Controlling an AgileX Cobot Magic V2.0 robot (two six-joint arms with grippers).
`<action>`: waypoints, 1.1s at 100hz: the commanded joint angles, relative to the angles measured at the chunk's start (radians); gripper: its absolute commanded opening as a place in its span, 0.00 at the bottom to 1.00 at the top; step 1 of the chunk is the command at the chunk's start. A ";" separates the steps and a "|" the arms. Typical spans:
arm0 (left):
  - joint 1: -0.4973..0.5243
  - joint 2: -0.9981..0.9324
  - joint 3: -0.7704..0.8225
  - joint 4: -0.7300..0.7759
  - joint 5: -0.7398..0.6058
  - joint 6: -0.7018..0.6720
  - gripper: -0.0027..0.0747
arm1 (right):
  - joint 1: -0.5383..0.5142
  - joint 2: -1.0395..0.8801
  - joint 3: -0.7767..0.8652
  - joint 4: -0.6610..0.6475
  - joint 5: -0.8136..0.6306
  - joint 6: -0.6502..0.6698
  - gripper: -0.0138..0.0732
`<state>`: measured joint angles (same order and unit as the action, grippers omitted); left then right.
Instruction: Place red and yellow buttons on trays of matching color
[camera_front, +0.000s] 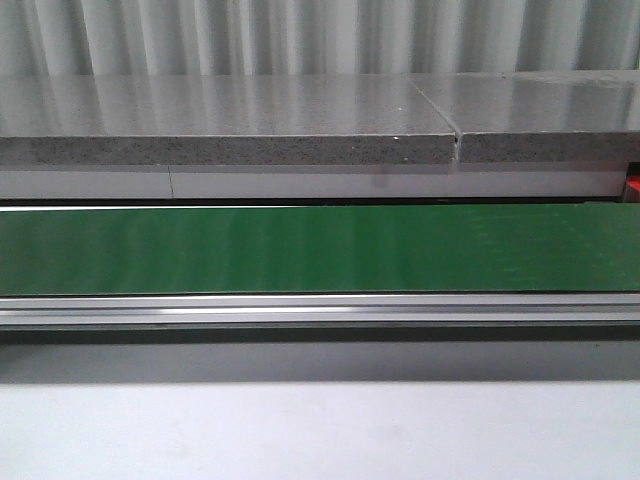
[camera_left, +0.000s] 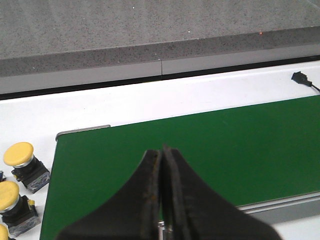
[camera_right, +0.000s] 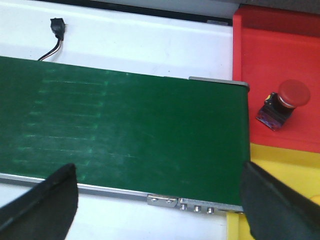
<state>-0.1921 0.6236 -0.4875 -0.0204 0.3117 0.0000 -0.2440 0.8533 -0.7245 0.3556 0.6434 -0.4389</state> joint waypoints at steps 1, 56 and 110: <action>-0.008 0.004 -0.028 -0.008 -0.084 -0.007 0.01 | 0.005 -0.062 0.002 0.015 -0.050 -0.013 0.90; -0.008 0.004 -0.028 -0.008 -0.084 -0.007 0.01 | 0.005 -0.135 0.021 0.016 -0.055 -0.013 0.08; -0.008 0.004 -0.028 -0.008 -0.084 -0.007 0.01 | 0.005 -0.135 0.021 0.016 -0.054 -0.013 0.08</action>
<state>-0.1921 0.6236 -0.4875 -0.0204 0.3117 0.0000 -0.2440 0.7250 -0.6795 0.3556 0.6488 -0.4407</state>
